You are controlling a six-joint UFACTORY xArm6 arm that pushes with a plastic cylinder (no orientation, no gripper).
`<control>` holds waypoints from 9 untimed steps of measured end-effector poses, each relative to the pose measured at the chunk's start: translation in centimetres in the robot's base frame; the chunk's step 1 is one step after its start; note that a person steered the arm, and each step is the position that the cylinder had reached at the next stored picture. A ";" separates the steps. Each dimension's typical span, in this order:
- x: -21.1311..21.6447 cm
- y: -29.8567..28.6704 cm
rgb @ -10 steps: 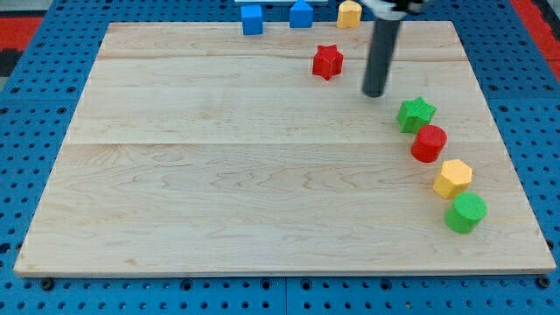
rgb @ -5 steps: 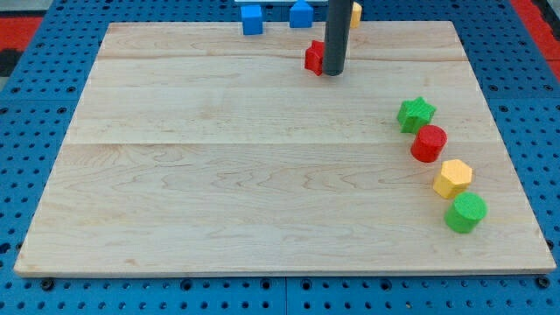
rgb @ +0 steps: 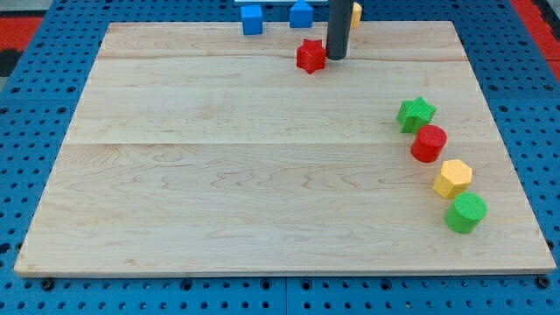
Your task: Move the red star to the left of the blue cube
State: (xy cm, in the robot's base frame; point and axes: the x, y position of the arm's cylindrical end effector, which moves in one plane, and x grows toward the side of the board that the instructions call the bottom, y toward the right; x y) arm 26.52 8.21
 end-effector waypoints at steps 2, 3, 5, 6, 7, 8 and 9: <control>2.2 -12.1; 3.6 -10.3; 4.1 -17.1; 7.0 -17.9; 5.1 -21.3; 3.8 -18.5; 1.5 -17.3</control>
